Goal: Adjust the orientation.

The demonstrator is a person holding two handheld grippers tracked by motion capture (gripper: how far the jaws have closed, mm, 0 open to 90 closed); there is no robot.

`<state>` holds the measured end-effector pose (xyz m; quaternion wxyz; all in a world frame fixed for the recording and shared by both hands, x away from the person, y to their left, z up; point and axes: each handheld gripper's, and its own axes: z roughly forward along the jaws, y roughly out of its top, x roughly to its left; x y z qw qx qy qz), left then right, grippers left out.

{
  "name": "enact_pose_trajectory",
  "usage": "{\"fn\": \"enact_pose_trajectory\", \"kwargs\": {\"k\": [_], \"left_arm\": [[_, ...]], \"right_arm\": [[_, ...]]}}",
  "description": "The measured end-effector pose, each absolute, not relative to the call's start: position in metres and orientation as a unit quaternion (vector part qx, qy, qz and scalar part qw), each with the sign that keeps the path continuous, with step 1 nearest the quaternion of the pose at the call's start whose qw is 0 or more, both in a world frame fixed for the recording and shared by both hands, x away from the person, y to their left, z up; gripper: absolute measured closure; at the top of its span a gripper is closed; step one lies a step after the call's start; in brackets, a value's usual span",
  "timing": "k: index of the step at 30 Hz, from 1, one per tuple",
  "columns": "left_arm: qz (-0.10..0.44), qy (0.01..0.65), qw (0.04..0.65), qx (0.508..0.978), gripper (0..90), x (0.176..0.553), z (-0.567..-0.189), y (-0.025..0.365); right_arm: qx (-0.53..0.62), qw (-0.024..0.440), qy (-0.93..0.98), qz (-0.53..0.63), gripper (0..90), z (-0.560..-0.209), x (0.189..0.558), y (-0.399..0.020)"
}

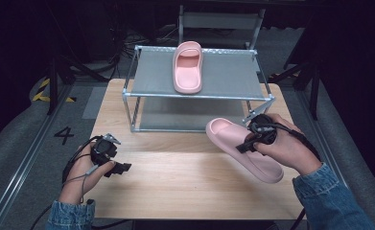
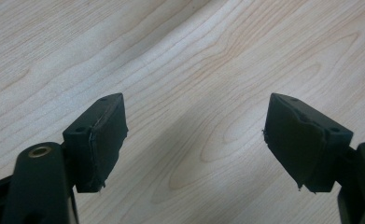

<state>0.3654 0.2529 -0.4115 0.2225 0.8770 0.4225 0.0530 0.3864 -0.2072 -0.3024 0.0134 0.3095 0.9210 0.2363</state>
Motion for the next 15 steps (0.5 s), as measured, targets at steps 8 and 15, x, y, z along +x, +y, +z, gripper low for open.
{"fn": "enact_pose_trajectory", "kwargs": {"k": [8,15], "left_arm": [[0.059,0.421,0.214,0.879,21.0,0.367,-0.411,0.251],[0.056,0.424,0.219,0.877,20.5,0.367,-0.41,0.252]], "right_arm": [[0.304,0.024,0.924,0.23,83.1,-0.277,0.388,-0.2],[0.301,0.029,0.926,0.227,83.1,-0.255,0.39,-0.195]]}}
